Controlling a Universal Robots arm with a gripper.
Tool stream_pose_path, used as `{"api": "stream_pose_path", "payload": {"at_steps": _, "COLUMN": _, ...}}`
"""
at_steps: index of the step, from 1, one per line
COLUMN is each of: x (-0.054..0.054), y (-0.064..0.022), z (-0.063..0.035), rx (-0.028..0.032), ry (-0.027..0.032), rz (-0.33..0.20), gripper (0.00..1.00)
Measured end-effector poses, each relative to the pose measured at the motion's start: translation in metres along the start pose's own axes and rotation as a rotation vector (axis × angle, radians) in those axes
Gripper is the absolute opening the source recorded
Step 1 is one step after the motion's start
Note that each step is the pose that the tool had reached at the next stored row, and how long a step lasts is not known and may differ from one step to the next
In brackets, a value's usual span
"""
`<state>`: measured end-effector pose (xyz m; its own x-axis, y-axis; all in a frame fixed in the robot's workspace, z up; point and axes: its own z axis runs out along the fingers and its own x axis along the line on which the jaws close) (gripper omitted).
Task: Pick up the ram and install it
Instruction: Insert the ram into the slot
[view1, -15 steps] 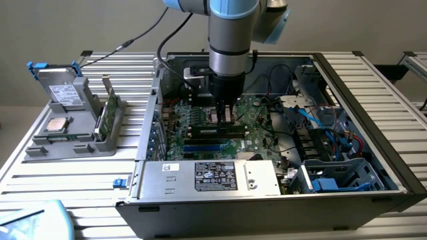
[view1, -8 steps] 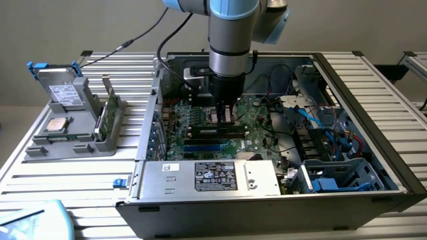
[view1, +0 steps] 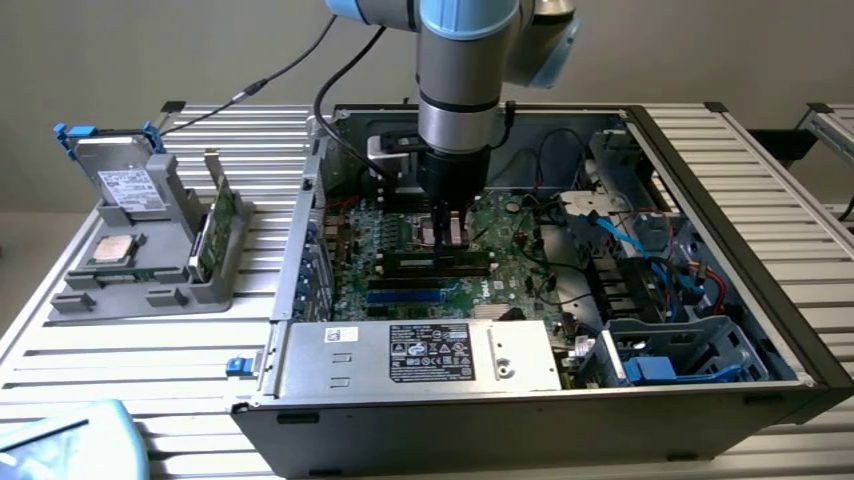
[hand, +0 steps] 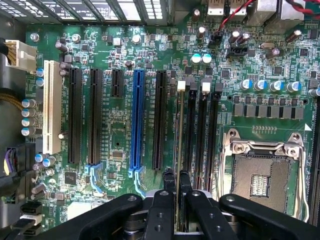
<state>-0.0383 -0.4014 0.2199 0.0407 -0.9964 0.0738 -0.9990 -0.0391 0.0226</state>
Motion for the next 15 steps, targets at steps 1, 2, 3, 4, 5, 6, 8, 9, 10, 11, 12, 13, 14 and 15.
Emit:
{"api": "stream_pose_path", "payload": {"at_steps": 1, "x": 0.0, "y": 0.0, "z": 0.0, "rx": -0.0004, "ry": 0.0, "rz": -0.001, "gripper": 0.15}}
{"api": "stream_pose_path", "payload": {"at_steps": 2, "x": 0.0, "y": 0.0, "z": 0.0, "rx": -0.0008, "ry": 0.0, "rz": -0.001, "gripper": 0.15}}
{"api": "stream_pose_path", "payload": {"at_steps": 3, "x": 0.0, "y": 0.0, "z": 0.0, "rx": -0.001, "ry": 0.0, "rz": -0.003, "gripper": 0.15}}
{"api": "stream_pose_path", "payload": {"at_steps": 4, "x": 0.0, "y": 0.0, "z": 0.0, "rx": -0.0012, "ry": 0.0, "rz": -0.004, "gripper": 0.15}}
{"api": "stream_pose_path", "payload": {"at_steps": 5, "x": 0.0, "y": 0.0, "z": 0.0, "rx": -0.0013, "ry": 0.0, "rz": -0.004, "gripper": 0.15}}
{"api": "stream_pose_path", "payload": {"at_steps": 6, "x": 0.0, "y": 0.0, "z": 0.0, "rx": -0.0014, "ry": 0.0, "rz": -0.005, "gripper": 0.15}}
{"api": "stream_pose_path", "payload": {"at_steps": 8, "x": 0.0, "y": -0.0001, "z": 0.0001, "rx": -0.0017, "ry": 0.0, "rz": -0.006, "gripper": 0.15}}
{"api": "stream_pose_path", "payload": {"at_steps": 9, "x": 0.0, "y": -0.0002, "z": 0.0001, "rx": -0.0019, "ry": 0.0, "rz": -0.007, "gripper": 0.15}}
{"api": "stream_pose_path", "payload": {"at_steps": 10, "x": 0.0, "y": -0.0003, "z": 0.0001, "rx": -0.002, "ry": 0.0, "rz": -0.008, "gripper": 0.15}}
{"api": "stream_pose_path", "payload": {"at_steps": 11, "x": 0.0, "y": -0.0004, "z": 0.0001, "rx": -0.002, "ry": 0.0, "rz": -0.008, "gripper": 0.15}}
{"api": "stream_pose_path", "payload": {"at_steps": 12, "x": 0.0, "y": -0.0007, "z": 0.0001, "rx": -0.0019, "ry": 0.0, "rz": -0.009, "gripper": 0.15}}
{"api": "stream_pose_path", "payload": {"at_steps": 13, "x": 0.0, "y": -0.001, "z": 0.0001, "rx": -0.0018, "ry": -0.0001, "rz": -0.009, "gripper": 0.15}}
{"api": "stream_pose_path", "payload": {"at_steps": 14, "x": 0.0, "y": -0.0013, "z": 0.0001, "rx": -0.0018, "ry": -0.0001, "rz": -0.009, "gripper": 0.15}}
{"api": "stream_pose_path", "payload": {"at_steps": 15, "x": 0.0001, "y": -0.0015, "z": 0.0, "rx": -0.0018, "ry": 0.0001, "rz": -0.01, "gripper": 0.15}}
